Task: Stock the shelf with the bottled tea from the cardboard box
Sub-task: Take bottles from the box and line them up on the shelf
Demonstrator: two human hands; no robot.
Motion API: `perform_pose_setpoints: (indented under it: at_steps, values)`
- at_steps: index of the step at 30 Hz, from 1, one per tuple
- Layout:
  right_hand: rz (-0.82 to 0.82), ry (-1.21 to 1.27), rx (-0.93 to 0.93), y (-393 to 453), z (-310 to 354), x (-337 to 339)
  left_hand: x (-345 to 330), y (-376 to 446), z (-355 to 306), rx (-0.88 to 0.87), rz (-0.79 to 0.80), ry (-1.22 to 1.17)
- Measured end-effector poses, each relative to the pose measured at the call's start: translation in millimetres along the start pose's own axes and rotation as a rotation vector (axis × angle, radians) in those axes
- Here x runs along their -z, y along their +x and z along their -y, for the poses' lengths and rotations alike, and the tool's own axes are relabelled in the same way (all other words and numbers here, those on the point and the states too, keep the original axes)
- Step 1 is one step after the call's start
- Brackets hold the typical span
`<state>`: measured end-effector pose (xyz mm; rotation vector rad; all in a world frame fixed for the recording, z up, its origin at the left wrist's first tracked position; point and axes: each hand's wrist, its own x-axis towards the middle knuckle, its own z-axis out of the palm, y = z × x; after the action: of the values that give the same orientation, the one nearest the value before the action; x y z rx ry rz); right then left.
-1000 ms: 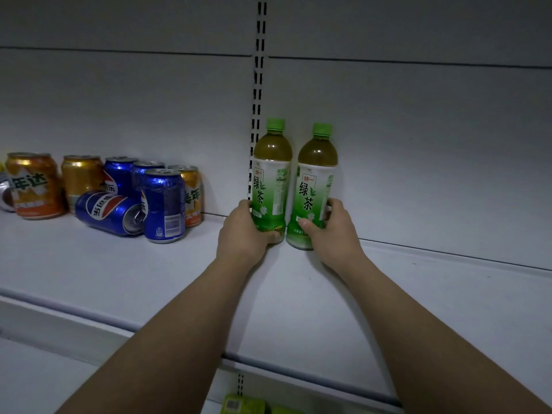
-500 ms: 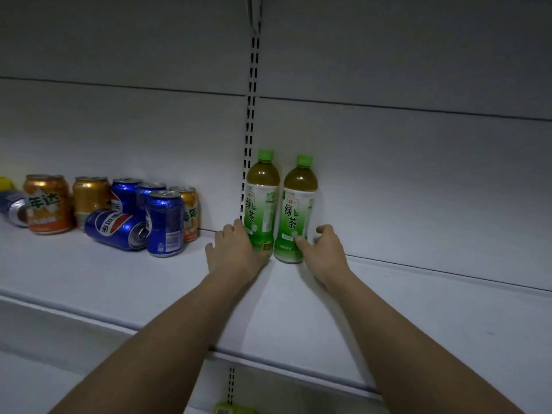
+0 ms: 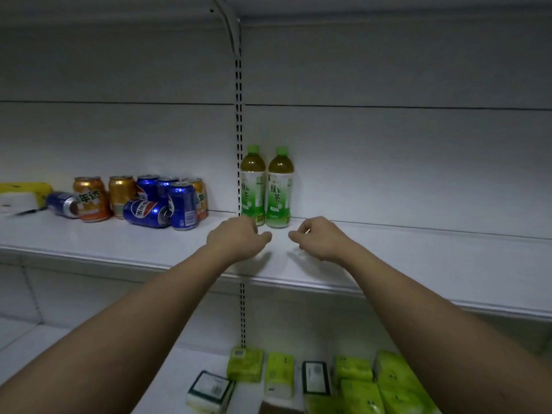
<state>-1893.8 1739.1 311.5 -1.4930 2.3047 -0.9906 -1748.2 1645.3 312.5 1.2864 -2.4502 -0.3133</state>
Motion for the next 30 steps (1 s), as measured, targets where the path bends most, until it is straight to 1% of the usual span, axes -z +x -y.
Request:
perform_pose_setpoints:
  at_steps: [4,9,10,13,16,20,22,25,28,30]
  values:
    - [0.031,0.025,-0.012,-37,0,5,-1,-38,-7,-0.028,-0.016,-0.003]
    - [0.050,0.021,-0.008,-93,-1,6,0,-89,-8,-0.071,0.033,-0.084]
    - [0.075,0.005,-0.015,-105,-3,3,-2,-99,-8,-0.075,0.066,-0.080]
    - [0.156,-0.024,-0.041,-136,-15,-16,-19,-130,-7,-0.077,0.237,-0.064]
    - [0.221,0.017,-0.105,-161,-41,-49,-59,-161,-2,-0.058,0.372,-0.112]
    - [0.307,0.070,-0.237,-198,-101,-108,-142,-207,16,0.076,0.506,-0.221]
    - [0.341,0.073,-0.292,-219,-135,-136,-189,-230,30,0.160,0.540,-0.251]
    - [0.459,0.120,-0.402,-248,-180,-168,-240,-264,47,0.227,0.577,-0.268]
    - [0.513,0.156,-0.518,-273,-225,-196,-285,-297,65,0.399,0.621,-0.387]
    - [0.541,0.171,-0.590,-289,-253,-220,-316,-316,82,0.531,0.668,-0.404]
